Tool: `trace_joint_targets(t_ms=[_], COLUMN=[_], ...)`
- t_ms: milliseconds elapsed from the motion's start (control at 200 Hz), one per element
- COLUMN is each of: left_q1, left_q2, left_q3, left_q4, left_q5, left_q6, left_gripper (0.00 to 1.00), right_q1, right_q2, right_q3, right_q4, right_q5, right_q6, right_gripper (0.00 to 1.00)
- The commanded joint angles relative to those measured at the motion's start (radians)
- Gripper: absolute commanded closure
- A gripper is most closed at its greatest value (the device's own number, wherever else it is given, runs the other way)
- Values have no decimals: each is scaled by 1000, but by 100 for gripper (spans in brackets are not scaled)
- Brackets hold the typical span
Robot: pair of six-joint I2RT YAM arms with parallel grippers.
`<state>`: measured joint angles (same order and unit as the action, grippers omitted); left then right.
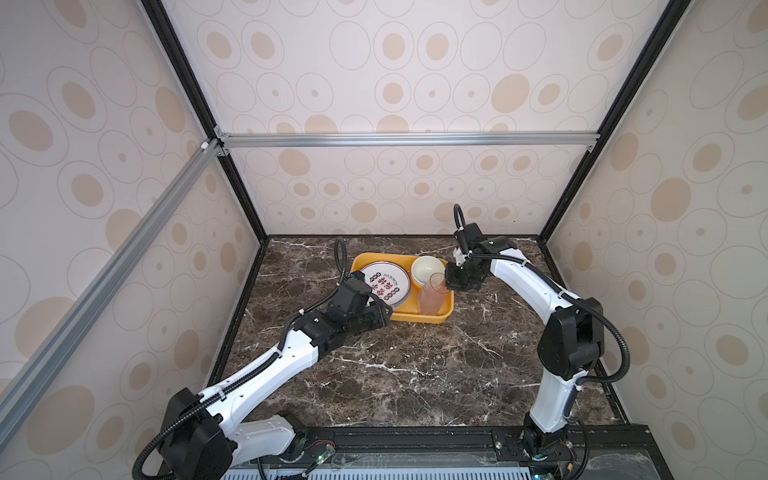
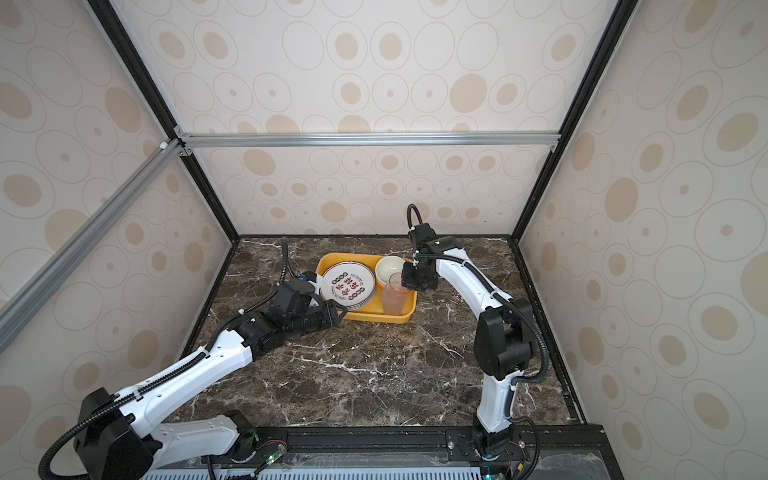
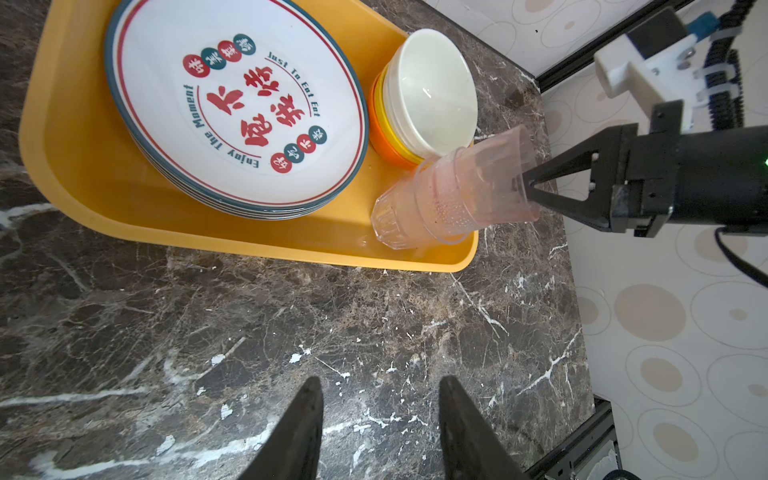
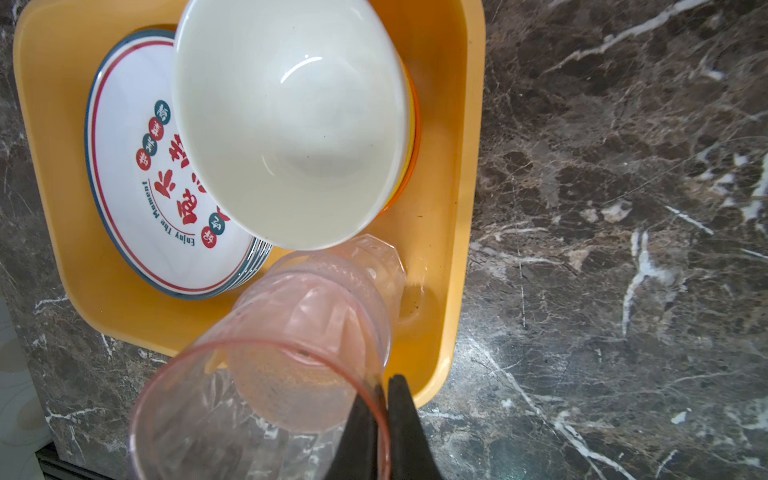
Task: Place the mixed dishes into the plastic bin
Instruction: 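Lower the pink cup onto the frosted cup stack with the right gripper, then open the right gripper and lift it off the pink cup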
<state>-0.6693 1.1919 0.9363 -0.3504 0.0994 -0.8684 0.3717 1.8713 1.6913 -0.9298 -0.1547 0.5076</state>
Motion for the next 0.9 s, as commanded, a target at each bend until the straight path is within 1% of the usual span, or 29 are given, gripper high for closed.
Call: trace_joint_targets(t_ms=[0,70,230,380,455,600,670,705,760,770,780,790,815,835,895], left_q1=[2,3,4,12,22,68,97,111,140,145,153,159,175,185,214], left_q2=[-21,-21,-25,-30,-32,-26,-25,-23,-16,-14,-13,-9,-4,0,9], left_q3=[-3,-4,-7,-7,-13,-17,-11,-4,7,10,13,17,26,34,53], left_q4=[20,21,22,19,19,21,21,18,10,8,4,3,-3,-5,-14], left_q5=[-3,-3,-9,-18,-21,-9,-8,-11,-12,-10,-6,-3,4,6,-5], left_q6=[-15,-15,-16,-14,-9,8,28,40,60,63,67,70,80,87,114], left_gripper=[54,54,54,53,52,51,43,41,32,28,19,13,3,2,2], right_q1=[-6,-5,-6,-6,-5,-7,-10,-11,-11,-13,-13,-15,-17,-18,-22], right_q2=[13,8,-15,-48,-69,-115,-135,-147,-165,-169,-173,-177,-187,-196,-225], right_q3=[-8,-7,-2,2,-4,-29,-40,-49,-64,-68,-71,-74,-83,-93,-123], right_q4=[-4,-2,-9,-21,-21,-3,6,12,27,30,33,36,44,52,80], right_q5=[-6,-7,7,37,48,73,82,87,96,95,97,99,103,109,127], right_q6=[-7,-6,-9,-14,-17,-24,-27,-29,-32,-33,-33,-34,-36,-35,-38], right_gripper=[87,83,80,74,70,59,54,51,46,46,45,44,41,38,30])
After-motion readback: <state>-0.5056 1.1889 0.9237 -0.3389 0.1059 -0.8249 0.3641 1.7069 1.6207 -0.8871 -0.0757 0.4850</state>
